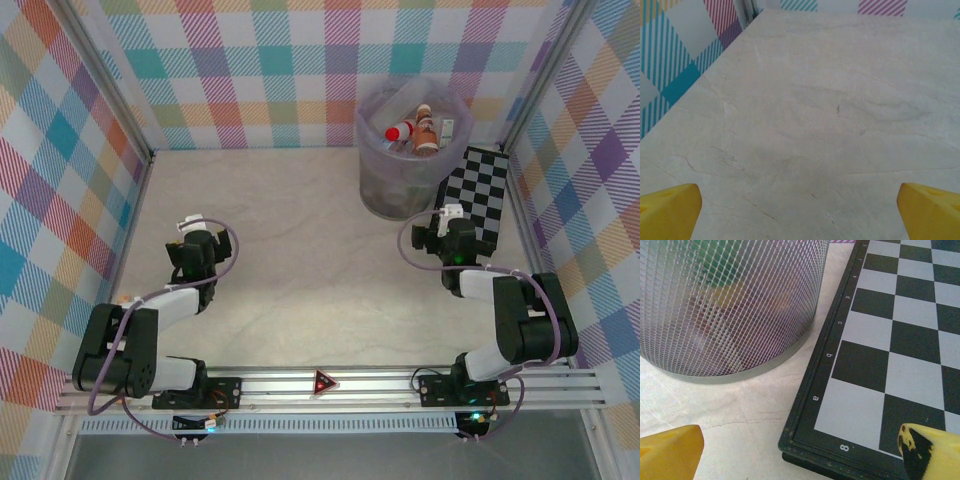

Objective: Put the plastic bottles in the bin

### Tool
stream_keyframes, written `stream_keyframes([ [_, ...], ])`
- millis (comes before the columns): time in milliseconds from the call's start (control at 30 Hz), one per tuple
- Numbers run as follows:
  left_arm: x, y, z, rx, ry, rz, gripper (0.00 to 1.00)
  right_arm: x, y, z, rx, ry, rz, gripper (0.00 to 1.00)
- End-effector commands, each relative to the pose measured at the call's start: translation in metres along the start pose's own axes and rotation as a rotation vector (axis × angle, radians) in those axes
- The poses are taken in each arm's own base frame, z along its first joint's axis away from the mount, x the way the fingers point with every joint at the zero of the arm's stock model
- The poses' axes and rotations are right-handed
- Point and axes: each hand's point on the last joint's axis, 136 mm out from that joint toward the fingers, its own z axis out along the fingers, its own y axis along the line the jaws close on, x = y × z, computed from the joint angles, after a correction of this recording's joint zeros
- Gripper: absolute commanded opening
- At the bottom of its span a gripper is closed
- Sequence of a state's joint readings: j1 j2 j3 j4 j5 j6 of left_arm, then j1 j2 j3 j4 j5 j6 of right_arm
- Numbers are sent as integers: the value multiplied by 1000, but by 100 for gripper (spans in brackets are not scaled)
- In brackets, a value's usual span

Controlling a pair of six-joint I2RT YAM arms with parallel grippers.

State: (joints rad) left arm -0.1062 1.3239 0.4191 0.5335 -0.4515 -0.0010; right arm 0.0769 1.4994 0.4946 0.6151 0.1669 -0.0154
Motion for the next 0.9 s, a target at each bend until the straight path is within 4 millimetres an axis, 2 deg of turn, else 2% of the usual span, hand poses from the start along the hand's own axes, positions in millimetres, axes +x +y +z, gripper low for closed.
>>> stream_keyframes([
  [0, 3, 9, -2, -9, -11, 10, 100, -8, 5, -3, -46, -63, 12, 99],
  [133, 2, -5, 1, 79, -5, -47, 100, 0, -1, -5, -52, -127, 41, 99],
  [167, 2, -9, 3, 95, -3, -65, 100, -2, -1, -5, -53, -125, 45, 100],
  [200, 1, -12, 4, 108, -8, -78, 100, 3, -1, -5, -55, -86, 46, 99],
  [267, -2, -14, 11, 108, -25, -109, 100, 0, -1, -4, -51, -100, 48, 99],
  [300, -5, -18, 15, 115, -30, -98, 100, 1, -2, -4, -53, -100, 52, 100],
  [400, 4, -24, 31, 108, -18, -67, 100, 0, -4, -4, -47, -102, 58, 99],
  [467, 6, -37, 30, 123, -8, -13, 100, 1, -5, -3, -47, -96, 64, 100],
  [567, 15, -40, 26, 161, -43, -21, 100, 1, -5, -4, -48, -96, 64, 99],
  [600, 12, -37, 27, 154, -96, -35, 100, 1, -5, -4, -48, -96, 64, 99],
  [633, 18, -38, 27, 160, -44, -25, 100, 0, -5, -4, -49, -98, 64, 100],
  [867, 15, -39, 26, 164, -56, -28, 100, 1, -4, -4, -50, -96, 64, 99],
])
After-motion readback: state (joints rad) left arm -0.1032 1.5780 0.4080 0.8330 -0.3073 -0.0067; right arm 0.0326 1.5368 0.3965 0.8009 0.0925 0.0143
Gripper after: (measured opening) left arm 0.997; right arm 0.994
